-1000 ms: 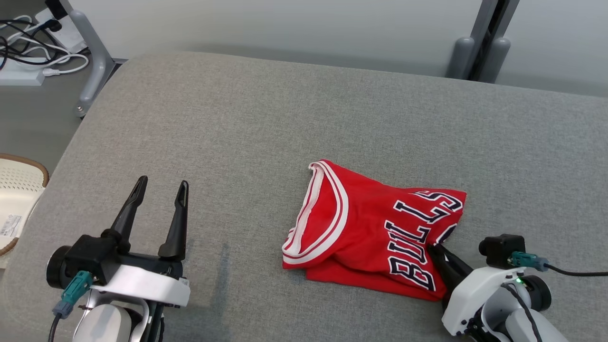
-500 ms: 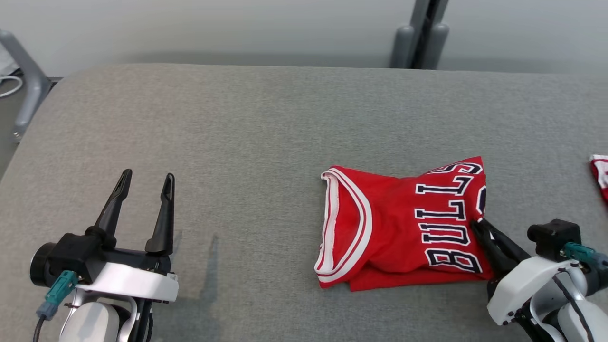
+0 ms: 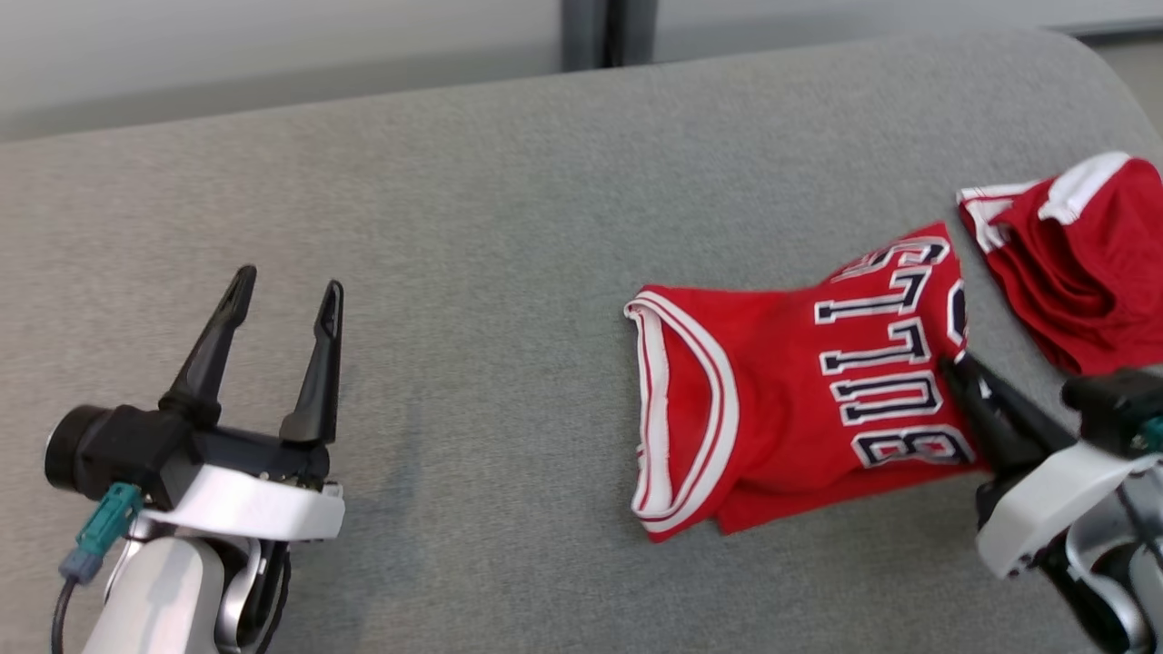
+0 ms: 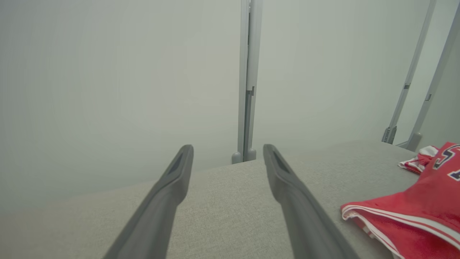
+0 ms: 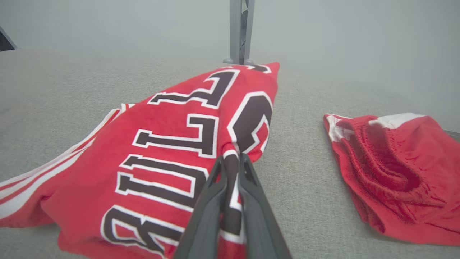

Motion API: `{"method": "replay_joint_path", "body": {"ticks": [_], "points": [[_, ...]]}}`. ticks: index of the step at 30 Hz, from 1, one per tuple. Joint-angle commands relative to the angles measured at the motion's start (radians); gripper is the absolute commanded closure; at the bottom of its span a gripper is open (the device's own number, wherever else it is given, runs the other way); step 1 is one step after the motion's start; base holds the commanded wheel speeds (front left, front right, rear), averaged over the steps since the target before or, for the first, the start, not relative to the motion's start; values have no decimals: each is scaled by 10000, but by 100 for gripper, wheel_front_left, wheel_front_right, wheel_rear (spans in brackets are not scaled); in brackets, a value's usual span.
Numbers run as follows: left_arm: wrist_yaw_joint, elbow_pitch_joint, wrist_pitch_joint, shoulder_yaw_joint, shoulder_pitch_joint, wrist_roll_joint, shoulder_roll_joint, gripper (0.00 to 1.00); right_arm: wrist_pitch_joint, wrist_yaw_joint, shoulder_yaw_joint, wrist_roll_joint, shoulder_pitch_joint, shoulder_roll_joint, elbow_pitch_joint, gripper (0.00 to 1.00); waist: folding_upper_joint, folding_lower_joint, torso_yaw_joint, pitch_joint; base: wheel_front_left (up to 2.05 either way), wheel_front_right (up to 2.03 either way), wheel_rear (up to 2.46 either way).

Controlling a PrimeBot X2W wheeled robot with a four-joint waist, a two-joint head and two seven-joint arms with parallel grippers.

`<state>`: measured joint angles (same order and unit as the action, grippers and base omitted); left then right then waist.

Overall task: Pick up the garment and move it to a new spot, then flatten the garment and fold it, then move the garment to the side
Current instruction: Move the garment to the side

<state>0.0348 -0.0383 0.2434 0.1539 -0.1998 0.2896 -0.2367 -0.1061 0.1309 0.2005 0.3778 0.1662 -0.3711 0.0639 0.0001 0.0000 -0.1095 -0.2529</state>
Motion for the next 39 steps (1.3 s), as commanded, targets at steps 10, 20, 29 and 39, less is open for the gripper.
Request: {"method": "replay_joint_path", "body": {"ticks": [10, 20, 29, 39], "points": [[218, 461, -311, 388, -1117, -366, -290, 0, 597, -2, -744, 216, 1936, -1736, 671, 100, -1, 0, -1182, -1632, 0, 0, 0], [397, 725, -677, 787, -1860, -542, -526, 0, 1657, -4, 3, 319, 4407, -3372, 2551, 100, -1, 0, -1353, -2583, 0, 0, 0], [483, 793, -835, 1031, -2293, -606, -615, 0, 2444, -2, -189, 370, 5920, -3417, 5393, 0, -1, 0, -1268, -3045, 0, 0, 0], [237, 511, -588, 900, -2098, -377, -530, 0, 3540, -2, -993, 440, 5931, -2543, 6700, 0, -1, 0, -1040, -2648, 0, 0, 0]]}}
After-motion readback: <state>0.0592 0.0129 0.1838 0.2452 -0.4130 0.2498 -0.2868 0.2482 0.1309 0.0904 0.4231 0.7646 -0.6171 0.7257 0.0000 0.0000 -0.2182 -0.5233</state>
